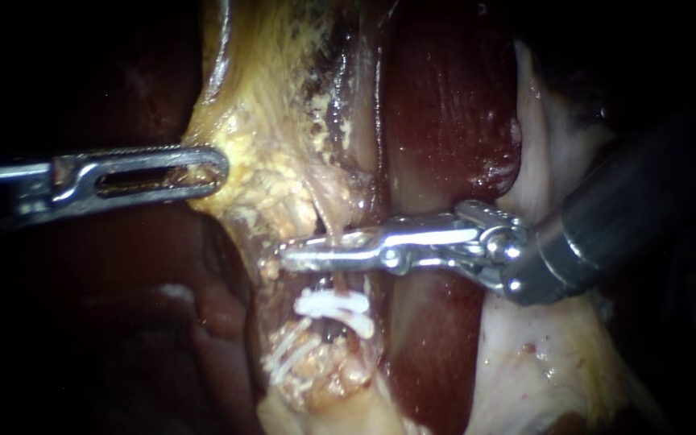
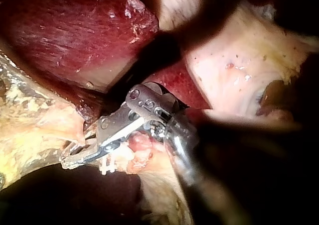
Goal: Clipping third clip right tube
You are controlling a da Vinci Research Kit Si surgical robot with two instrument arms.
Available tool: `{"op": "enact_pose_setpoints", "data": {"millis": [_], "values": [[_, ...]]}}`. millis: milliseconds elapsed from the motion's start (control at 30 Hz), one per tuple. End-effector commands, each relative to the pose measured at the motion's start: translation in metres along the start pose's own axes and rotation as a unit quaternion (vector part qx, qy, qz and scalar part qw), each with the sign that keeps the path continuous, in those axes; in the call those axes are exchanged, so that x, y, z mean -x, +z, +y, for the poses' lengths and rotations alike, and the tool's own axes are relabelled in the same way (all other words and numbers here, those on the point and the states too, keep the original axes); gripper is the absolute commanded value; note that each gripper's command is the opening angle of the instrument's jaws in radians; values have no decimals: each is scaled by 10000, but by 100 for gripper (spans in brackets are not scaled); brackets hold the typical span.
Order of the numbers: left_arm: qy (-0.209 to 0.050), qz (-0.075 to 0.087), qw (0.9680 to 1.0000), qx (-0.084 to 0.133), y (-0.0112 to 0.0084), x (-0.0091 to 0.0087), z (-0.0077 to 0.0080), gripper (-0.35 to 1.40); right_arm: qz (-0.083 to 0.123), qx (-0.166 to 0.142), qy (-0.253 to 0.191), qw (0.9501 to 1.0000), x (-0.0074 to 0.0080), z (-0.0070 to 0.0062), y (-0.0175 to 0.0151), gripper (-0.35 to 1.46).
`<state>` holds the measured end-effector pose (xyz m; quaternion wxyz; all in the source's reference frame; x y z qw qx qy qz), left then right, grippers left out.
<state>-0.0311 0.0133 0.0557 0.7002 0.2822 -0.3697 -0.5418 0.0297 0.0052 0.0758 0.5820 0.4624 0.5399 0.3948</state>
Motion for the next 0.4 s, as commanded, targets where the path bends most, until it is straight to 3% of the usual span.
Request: {"op": "enact_pose_setpoints", "data": {"millis": [33,400], "values": [[1,0,10000,3,0,0,0,-35,22,30,-10,10000,0,2,-1,-35],[1,0,10000,3,0,0,0,-35,1,8,-17,10000,2,3,0,-35]]}}
